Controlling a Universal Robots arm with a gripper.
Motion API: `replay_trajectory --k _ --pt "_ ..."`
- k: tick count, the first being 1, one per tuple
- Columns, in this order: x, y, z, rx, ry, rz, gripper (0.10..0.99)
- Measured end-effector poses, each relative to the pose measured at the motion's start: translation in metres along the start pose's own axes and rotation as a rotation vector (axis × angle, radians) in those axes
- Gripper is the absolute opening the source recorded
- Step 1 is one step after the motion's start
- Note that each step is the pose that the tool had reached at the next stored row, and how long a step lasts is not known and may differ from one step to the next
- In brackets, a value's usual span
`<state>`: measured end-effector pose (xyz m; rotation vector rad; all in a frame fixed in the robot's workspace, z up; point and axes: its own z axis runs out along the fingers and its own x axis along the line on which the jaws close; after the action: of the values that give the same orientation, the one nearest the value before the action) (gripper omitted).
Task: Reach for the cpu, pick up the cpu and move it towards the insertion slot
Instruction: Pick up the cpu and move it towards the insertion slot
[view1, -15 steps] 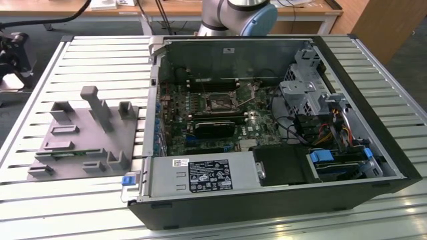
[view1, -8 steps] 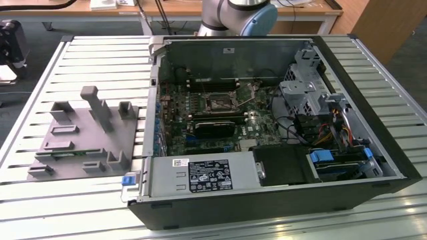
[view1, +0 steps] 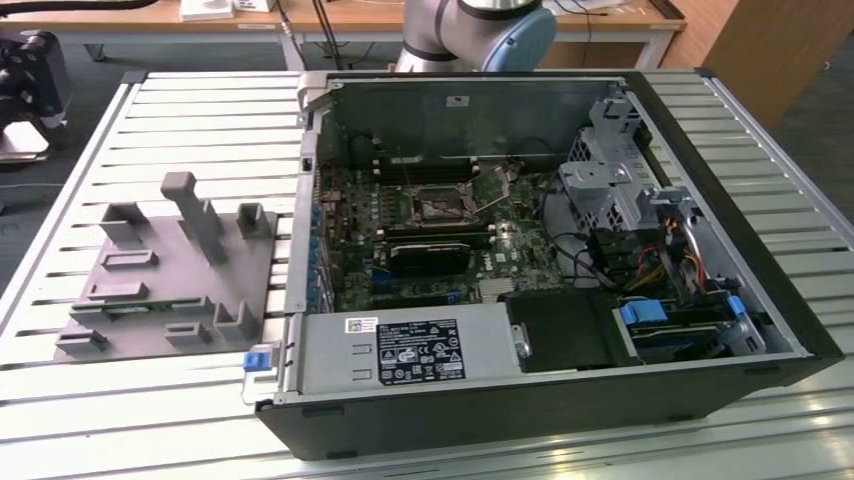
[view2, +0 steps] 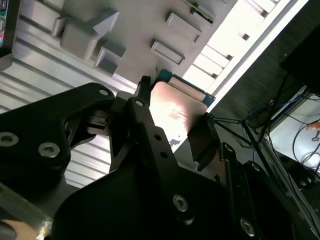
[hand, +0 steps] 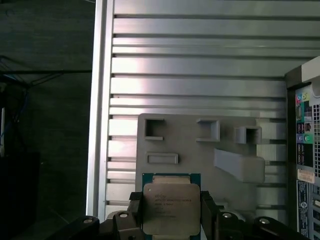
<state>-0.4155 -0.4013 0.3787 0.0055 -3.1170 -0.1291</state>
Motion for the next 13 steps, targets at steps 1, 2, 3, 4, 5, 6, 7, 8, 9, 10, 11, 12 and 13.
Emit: replay_trajectory --k 1,2,3,4,5,6,7,8,9,10,11,12,13 --pt "-0.0032 0.0 -0.0003 -0.002 0.0 0.0 0.545" --pt "-0.0067 0.0001 -0.0007 -0.005 0.0001 0.0 0.545" --pt "-0.01 0.0001 -0.0009 -0.007 -0.0001 0.0 0.545" --pt "-0.0134 0.0001 -0.0011 -0.009 0.0 0.0 0.545" --pt "-0.0177 0.0 -0.0013 -0.01 0.0001 0.0 0.545" --pt "-0.0222 0.0 -0.0013 -0.011 0.0 0.0 0.545" --pt "-0.0267 0.0001 -0.0014 -0.012 -0.0001 0.0 0.545" --pt "-0.0311 0.0 -0.0016 -0.013 0.0 0.0 0.545" --pt "-0.0359 0.0 -0.0017 -0.013 0.0001 0.0 0.545" --pt "-0.0404 0.0 -0.0017 -0.013 0.0 0.0 0.545" --pt "-0.044 0.0 -0.0018 -0.013 0.0 0.0 0.545" --pt "-0.047 0.0 -0.002 -0.013 0.0002 0.0 0.545" --pt "-0.0503 0.0 -0.002 -0.013 0.0001 0.0 0.545"
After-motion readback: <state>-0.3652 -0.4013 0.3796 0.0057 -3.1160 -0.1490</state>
